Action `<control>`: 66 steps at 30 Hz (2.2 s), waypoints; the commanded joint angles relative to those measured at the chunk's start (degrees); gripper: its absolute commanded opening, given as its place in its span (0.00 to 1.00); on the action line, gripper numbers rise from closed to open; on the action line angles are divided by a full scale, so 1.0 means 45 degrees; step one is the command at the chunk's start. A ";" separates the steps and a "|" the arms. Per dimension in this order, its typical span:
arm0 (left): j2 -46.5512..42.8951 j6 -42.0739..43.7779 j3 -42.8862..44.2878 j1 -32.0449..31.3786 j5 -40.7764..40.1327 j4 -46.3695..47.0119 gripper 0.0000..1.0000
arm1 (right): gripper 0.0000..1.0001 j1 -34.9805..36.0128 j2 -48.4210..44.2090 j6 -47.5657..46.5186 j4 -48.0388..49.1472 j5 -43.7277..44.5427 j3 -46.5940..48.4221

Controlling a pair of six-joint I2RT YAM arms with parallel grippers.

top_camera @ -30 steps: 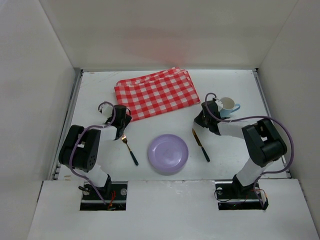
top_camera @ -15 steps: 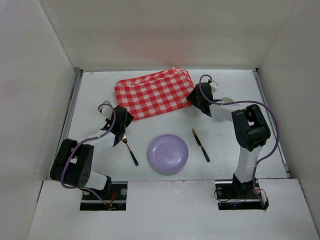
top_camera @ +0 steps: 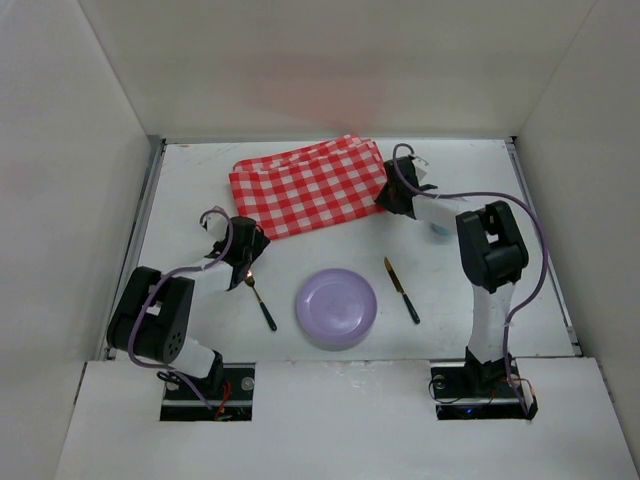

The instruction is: Set the dinner table for one person

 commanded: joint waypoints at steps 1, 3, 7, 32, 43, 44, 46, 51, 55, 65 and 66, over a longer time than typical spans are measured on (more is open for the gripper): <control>0.0218 -0.0084 0.0215 0.0211 0.0114 -0.0360 0.51 | 0.28 0.0197 0.0102 -0.0725 -0.1166 -0.0054 0.0540; 0.0413 -0.0084 0.0351 0.0250 0.0133 -0.0380 0.52 | 0.20 0.0197 0.0005 -0.0823 -0.1264 -0.0190 0.0443; 0.0668 -0.0182 0.0586 0.0231 0.0114 -0.0380 0.52 | 0.11 0.0236 -0.0210 -0.0980 -0.1401 -0.0210 0.0111; 0.1352 -0.0709 -0.0175 0.1305 0.0913 0.0792 0.07 | 0.52 0.0159 -0.0447 -0.0316 -0.1107 0.0708 -0.0224; 0.1508 -0.0612 -0.0058 0.1384 0.1305 0.0870 0.06 | 0.31 0.0178 0.0102 -0.0433 -0.1811 0.0708 0.0559; 0.1508 -0.0612 -0.0058 0.1345 0.1305 0.0870 0.06 | 0.31 0.0178 0.0102 -0.0433 -0.1811 0.0708 0.0559; 0.1489 -0.0592 -0.0058 0.1286 0.1324 0.0890 0.06 | 0.31 0.0178 0.0102 -0.0433 -0.1811 0.0708 0.0559; 0.1255 -0.0475 -0.0058 0.1169 0.1324 0.0871 0.06 | 0.31 0.0178 0.0102 -0.0433 -0.1811 0.0708 0.0559; 0.0982 -0.0436 -0.0058 0.1013 0.1169 0.0812 0.06 | 0.31 0.0178 0.0102 -0.0433 -0.1811 0.0708 0.0559; 0.0258 -0.0378 -0.0312 0.0973 0.1071 0.0753 0.05 | 0.31 0.0178 0.0102 -0.0433 -0.1811 0.0708 0.0559; 0.0239 -0.0377 -0.0312 0.0973 0.1071 0.0753 0.05 | 0.31 0.0178 0.0102 -0.0433 -0.1811 0.0708 0.0559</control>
